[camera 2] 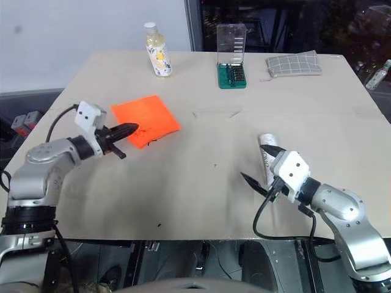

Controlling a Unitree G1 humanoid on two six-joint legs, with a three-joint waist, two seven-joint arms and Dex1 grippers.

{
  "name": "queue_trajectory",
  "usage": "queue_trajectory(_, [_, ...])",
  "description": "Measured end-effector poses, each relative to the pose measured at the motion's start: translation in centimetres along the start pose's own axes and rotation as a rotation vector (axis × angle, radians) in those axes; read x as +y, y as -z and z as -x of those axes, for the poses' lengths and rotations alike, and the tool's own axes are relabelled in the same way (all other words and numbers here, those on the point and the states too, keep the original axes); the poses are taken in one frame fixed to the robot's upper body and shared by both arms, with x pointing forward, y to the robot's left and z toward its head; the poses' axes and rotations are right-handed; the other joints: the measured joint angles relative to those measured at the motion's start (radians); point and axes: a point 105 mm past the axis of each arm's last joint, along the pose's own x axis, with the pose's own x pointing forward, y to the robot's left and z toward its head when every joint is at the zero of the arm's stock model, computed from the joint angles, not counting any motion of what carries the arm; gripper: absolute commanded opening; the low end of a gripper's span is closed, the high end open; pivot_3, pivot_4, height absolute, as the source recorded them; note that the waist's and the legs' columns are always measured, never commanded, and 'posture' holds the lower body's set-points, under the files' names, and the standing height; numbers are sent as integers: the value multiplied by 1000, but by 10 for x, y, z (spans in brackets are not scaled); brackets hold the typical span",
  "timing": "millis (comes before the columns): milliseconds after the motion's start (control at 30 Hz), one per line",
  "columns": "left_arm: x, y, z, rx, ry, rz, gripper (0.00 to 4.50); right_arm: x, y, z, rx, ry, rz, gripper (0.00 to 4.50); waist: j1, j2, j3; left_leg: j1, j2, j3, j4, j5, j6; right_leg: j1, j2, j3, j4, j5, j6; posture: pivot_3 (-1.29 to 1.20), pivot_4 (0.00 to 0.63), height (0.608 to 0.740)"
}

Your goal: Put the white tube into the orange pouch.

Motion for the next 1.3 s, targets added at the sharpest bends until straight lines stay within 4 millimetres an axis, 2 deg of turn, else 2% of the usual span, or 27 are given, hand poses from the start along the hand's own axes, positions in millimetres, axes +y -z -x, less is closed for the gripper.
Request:
queue_trajectory(33, [-1,0,-2,20,-2,-82,743,-2,1,-2,-6,13,-10,4500,0,0,0,0,0,0,0,0,0,0,-1,1,0,0,0,0,150,740])
queue_trajectory(167, [-28,0,-15,46,31,-311,2710,-4,2,-5,-12,43,-17,4500,1,0,0,0,-1,2,0,-1,0,0,-2,3,-2,0,0,0,150,740])
queue_trajectory(267, [-46,7,-23,74,-12,-434,2710,5,4,-1,-22,7,-33,4500,1,0,0,-1,0,2,-1,-1,1,0,-2,3,-2,0,0,0,150,740])
queue_trajectory(400, [-51,14,-25,111,-120,-529,2710,19,-4,4,-88,-66,-18,4500,-1,0,0,0,0,2,-1,-1,0,0,-1,3,-1,0,1,0,150,740])
queue_trajectory(500, [-46,18,-25,146,-196,-541,2710,25,-17,6,-143,-101,0,4500,-1,0,0,1,0,2,0,-2,-1,0,-1,3,0,-2,4,0,150,740])
queue_trajectory(700, [-28,25,-26,222,-295,-568,2710,23,-19,7,-147,-108,17,4500,1,0,0,1,0,2,0,-2,-1,0,1,2,0,-2,4,0,150,740])
queue_trajectory(900, [-30,40,-37,260,-283,-570,2710,21,-24,8,-148,-95,31,4500,1,-1,0,0,0,2,0,-2,-1,0,0,2,0,0,1,0,150,740])
queue_trajectory(967, [-33,40,-39,252,-269,-579,2217,21,-25,8,-148,-94,35,4500,1,-1,0,0,0,2,0,-2,-1,0,-1,2,0,-1,2,0,150,740])
queue_trajectory(1167, [-44,34,-44,200,-185,-542,2217,20,-28,7,-142,-79,36,4500,1,-1,0,0,0,2,0,-2,-1,0,-2,2,0,-2,4,0,150,740])
queue_trajectory(1300, [-44,35,-44,204,-185,-537,3399,18,-30,6,-143,-64,39,4500,1,-1,0,0,0,2,0,-2,-1,0,-1,2,0,-2,3,0,150,740])
